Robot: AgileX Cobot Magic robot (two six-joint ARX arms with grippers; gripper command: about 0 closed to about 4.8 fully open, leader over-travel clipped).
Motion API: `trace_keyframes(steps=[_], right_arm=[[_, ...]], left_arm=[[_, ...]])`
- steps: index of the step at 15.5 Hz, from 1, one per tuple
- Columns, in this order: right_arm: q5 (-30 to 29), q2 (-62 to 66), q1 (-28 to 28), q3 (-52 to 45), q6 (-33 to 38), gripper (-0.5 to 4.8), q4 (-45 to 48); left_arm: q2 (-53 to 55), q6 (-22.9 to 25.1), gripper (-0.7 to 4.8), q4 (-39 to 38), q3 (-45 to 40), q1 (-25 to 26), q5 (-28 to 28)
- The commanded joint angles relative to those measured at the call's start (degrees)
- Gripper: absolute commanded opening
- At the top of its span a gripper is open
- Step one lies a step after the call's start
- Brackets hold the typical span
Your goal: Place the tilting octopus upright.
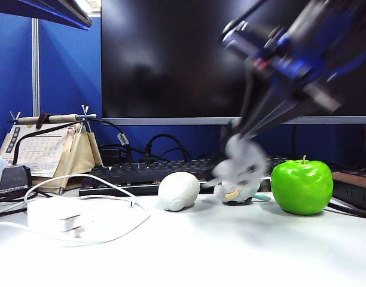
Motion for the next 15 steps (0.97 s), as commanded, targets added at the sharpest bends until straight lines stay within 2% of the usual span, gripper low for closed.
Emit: trace_keyframes(steps=[1, 3, 4, 6, 7, 9, 10, 11, 15], right_arm=[[12.76, -4.39, 0.13, 2.73, -6.56, -0.04, -14.47], [20.98, -4.39, 0.44, 5.16, -11.17, -0.04, -21.77], [22.93, -4.39, 1.46, 6.27, -11.63, -0.04, -23.45], [22.45, -4.22, 3.41, 7.48, -12.22, -0.04, -23.10], [24.85, -3.26, 7.45, 8.72, -13.11, -0.04, -23.76], [34.62, -0.26, 13.03, 10.32, -13.33, -0.04, -26.93], [40.92, 3.93, 16.81, 11.34, -13.31, -0.04, -30.88], [45.44, 6.80, 18.32, 11.61, -13.29, -0.04, -32.79], [50.27, 8.87, 19.02, 12.09, -13.38, -0.04, -33.29]], left_arm=[[-0.04, -0.15, -0.02, 0.42, 0.26, 0.09, 0.11], [-0.04, -0.13, -0.02, 0.42, 0.26, 0.09, 0.09], [-0.04, -0.13, -0.02, 0.46, 0.26, 0.09, 0.09], [-0.02, -0.13, -0.02, 0.90, 0.26, 0.09, 0.09], [-0.02, -0.13, -0.02, 0.83, 0.26, 0.09, 0.09], [-0.02, -0.15, -0.02, 0.79, 0.26, 0.09, 0.31], [-0.02, -0.15, -0.02, 0.66, 0.26, 0.09, 2.36], [-0.02, -0.15, -0.02, 0.57, 0.26, 0.09, 3.54], [-0.04, -0.13, -0.02, -1.77, 0.26, 0.09, 4.59]])
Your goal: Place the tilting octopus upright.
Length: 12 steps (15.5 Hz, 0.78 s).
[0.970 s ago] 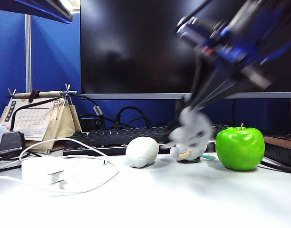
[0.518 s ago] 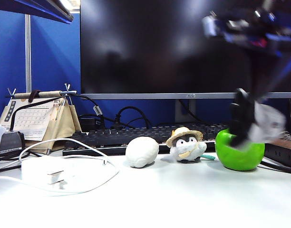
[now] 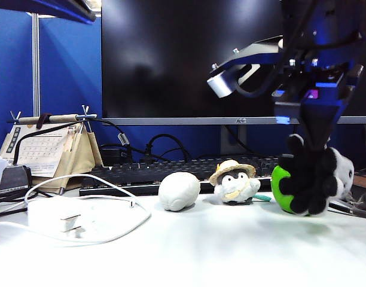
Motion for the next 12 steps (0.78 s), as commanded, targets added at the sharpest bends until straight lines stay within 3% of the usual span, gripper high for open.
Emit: trace_keyframes(steps=[1, 4, 12], right_arm=[[6.25, -0.28, -0.98, 1.36, -1.38, -0.04, -2.19], [7.63, -0.28, -5.88, 2.14, -1.46, -0.04, -9.44], [4.50, 4.52, -7.32, 1.44, -1.36, -0.04, -6.21]], left_arm=[[0.00, -0.13, -0.02, -0.76, 0.26, 0.09, 0.39], [-0.02, -0.15, -0.02, -0.83, 0.26, 0.09, 1.60], [-0.07, -0.13, -0.02, -4.42, 0.26, 0.09, 2.54]])
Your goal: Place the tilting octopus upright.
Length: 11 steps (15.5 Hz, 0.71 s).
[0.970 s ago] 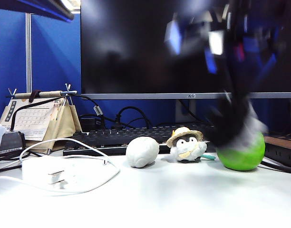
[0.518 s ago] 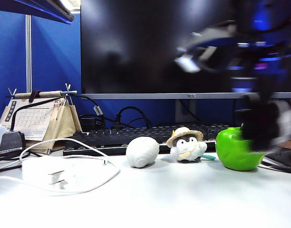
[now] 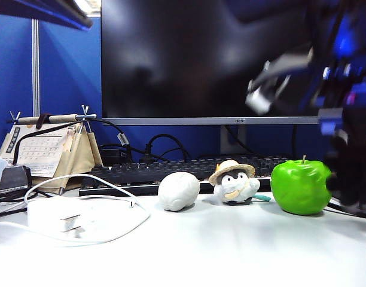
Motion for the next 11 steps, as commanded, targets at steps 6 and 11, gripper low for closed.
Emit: trace_keyframes(steps=[6, 11], right_arm=[[-8.48, 8.55, 2.67, -0.09, 2.14, -0.04, 8.63], [-18.25, 8.72, 4.92, -0.07, 8.02, -0.04, 16.00]], left_arm=[[-0.09, -0.11, -0.02, -3.82, 0.26, 0.09, 0.39], [-0.09, -0.11, -0.02, -3.80, 0.26, 0.09, 0.37]])
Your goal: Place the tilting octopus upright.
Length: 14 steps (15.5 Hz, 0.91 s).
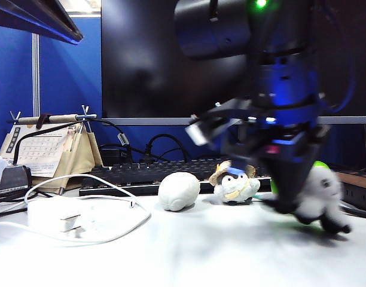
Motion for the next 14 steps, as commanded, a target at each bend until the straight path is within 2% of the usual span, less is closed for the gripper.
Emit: trace_keyframes(steps=[1, 3, 5, 6, 10, 14], right_arm=[[-3.02, -0.02, 0.13, 0.20, 2.69, -0.04, 3.69], [-3.87, -0.02, 0.17, 0.20, 3.34, 0.07, 5.22], [-3.89, -0.02, 0.17, 0.20, 3.72, 1.76, 5.88], [-3.82, -0.02, 0.20, 0.20, 3.80, 2.36, 6.12], [-3.63, -0.11, 0.22, 0.68, 3.78, 2.36, 7.63], [-2.49, -1.14, 0.22, 6.78, 3.72, 2.34, 6.58]], left_arm=[[-0.09, -0.09, -0.02, 0.42, 0.26, 0.07, 0.37], [-0.09, -0.09, -0.02, 0.39, 0.26, 0.07, 0.37], [-0.07, -0.09, -0.02, 0.42, 0.26, 0.07, 0.37], [-0.09, -0.09, -0.02, 0.42, 0.26, 0.07, 0.37], [-0.09, -0.09, -0.02, 0.44, 0.26, 0.07, 0.35], [-0.09, -0.09, -0.02, 0.44, 0.26, 0.07, 0.35]])
